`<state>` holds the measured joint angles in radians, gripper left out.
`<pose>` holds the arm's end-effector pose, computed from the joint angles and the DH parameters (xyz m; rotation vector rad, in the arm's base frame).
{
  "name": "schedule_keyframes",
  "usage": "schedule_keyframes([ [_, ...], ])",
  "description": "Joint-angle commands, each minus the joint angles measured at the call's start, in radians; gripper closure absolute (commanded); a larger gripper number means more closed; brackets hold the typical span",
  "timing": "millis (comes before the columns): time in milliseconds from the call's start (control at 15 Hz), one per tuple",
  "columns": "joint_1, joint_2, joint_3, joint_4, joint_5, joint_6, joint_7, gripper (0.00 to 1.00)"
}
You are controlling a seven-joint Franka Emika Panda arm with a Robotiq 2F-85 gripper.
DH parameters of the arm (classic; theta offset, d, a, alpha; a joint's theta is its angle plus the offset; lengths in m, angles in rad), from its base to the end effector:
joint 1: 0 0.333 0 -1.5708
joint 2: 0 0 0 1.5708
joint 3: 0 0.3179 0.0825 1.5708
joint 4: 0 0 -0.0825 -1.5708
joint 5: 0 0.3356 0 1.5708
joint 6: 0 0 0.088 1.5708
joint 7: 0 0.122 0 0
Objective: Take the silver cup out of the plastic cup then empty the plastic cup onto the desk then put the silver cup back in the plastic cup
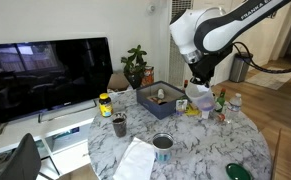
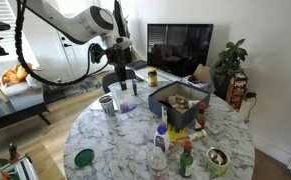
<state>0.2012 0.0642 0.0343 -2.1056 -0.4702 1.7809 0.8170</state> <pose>0.4656 0.0645 0.3866 2.5240 -0.4980 -0.1485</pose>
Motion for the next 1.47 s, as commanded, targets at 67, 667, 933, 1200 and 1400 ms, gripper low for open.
schedule_keyframes([
  [67, -0.005, 0.004, 0.061, 0.027, -0.064, -0.058, 0.029, 0.94],
  [667, 0.042, 0.032, 0.108, 0.076, -0.283, -0.234, 0.134, 0.99],
  [933, 0.078, 0.062, 0.164, 0.104, -0.415, -0.391, 0.184, 0.99],
  [1200, 0.112, 0.104, 0.200, 0.114, -0.558, -0.524, 0.218, 0.99],
  [1400, 0.131, 0.136, 0.214, 0.110, -0.673, -0.610, 0.234, 0.99],
])
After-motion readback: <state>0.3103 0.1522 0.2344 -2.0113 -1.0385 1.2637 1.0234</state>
